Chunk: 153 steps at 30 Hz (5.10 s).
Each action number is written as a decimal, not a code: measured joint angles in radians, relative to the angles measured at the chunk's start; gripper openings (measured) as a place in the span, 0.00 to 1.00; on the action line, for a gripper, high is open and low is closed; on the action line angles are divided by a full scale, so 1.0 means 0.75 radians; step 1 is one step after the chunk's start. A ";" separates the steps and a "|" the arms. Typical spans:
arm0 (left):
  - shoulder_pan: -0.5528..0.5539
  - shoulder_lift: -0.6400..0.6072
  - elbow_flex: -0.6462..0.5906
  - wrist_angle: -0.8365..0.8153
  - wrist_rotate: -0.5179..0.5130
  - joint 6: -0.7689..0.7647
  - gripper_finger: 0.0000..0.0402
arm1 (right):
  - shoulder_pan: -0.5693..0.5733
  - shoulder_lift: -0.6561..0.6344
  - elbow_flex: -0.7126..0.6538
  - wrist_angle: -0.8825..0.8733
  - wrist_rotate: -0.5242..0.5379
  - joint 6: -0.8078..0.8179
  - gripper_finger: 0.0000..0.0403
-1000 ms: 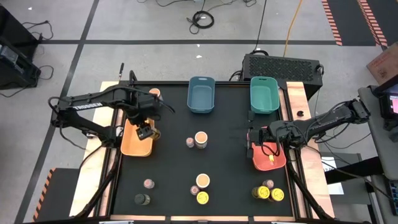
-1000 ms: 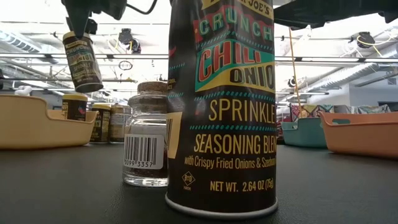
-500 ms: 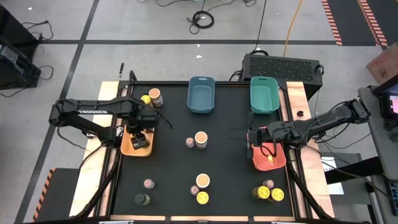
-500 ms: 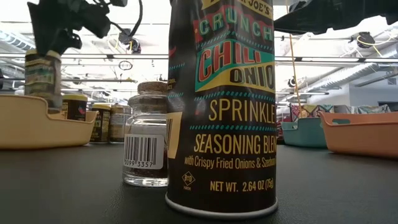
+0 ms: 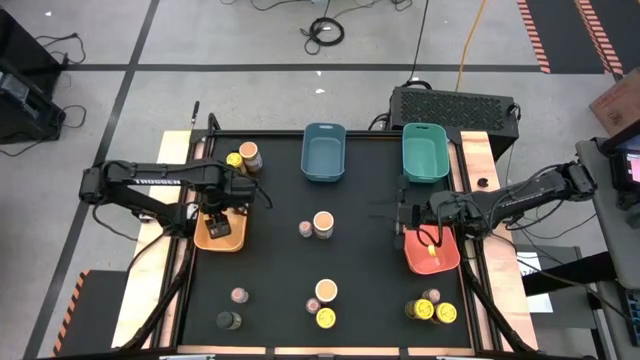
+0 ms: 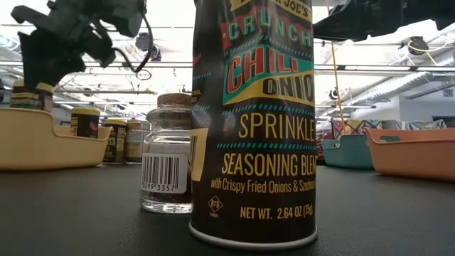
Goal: Sort spices by type
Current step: Put the yellow seasoning can into the yellow bin
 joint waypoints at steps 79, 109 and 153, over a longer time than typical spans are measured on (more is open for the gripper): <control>0.354 -0.021 0.332 0.034 -0.236 0.200 0.69 | 0.000 0.000 0.000 0.013 -0.045 0.020 0.37; -0.429 0.042 0.407 0.798 -0.629 -0.244 0.69 | 0.006 0.010 0.000 0.030 -0.072 0.111 0.37; 0.229 -0.150 0.251 0.764 -0.197 0.127 0.69 | 0.157 0.064 0.096 0.096 -0.372 0.272 0.37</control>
